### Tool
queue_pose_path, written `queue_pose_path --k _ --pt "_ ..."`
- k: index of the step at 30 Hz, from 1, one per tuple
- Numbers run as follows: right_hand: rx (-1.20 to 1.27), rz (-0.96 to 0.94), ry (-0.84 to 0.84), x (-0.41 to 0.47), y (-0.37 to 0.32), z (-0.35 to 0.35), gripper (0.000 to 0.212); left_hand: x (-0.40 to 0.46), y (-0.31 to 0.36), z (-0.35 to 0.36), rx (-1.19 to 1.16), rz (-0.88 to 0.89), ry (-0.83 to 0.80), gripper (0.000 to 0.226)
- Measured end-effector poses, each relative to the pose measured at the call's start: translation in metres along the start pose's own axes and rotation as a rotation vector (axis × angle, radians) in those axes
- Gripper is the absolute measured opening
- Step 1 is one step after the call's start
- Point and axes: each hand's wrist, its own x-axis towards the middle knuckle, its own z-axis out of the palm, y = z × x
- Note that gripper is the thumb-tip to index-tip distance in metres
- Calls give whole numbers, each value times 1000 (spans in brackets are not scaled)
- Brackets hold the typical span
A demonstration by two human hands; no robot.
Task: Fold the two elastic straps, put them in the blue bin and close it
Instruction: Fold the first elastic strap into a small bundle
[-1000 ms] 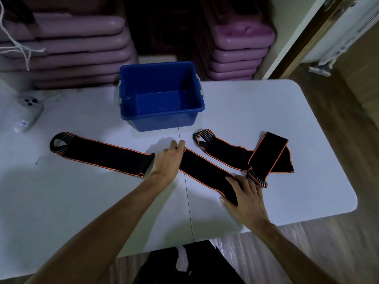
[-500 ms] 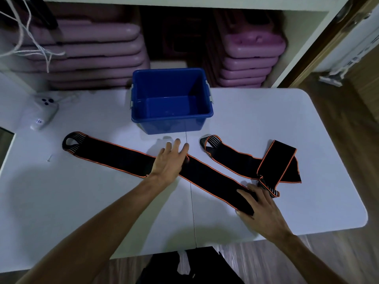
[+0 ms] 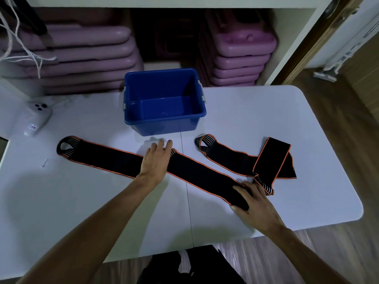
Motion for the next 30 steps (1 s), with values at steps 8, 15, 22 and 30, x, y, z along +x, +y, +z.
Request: queue_pose_path --k 8,15,22,30 --pt "-74 -6 -35 -5 4 -5 68 23 -35 -29 -380 -182 191 9" --pt "38 -101 54 31 -44 -18 66 6 -110 -55 -618 -434 248 10" --pt "198 -315 99 75 -130 -16 61 -31 -235 -44 -702 -798 237 26" --pt "233 -349 50 115 -212 -8 59 -32 -299 -21 -476 -841 81 72"
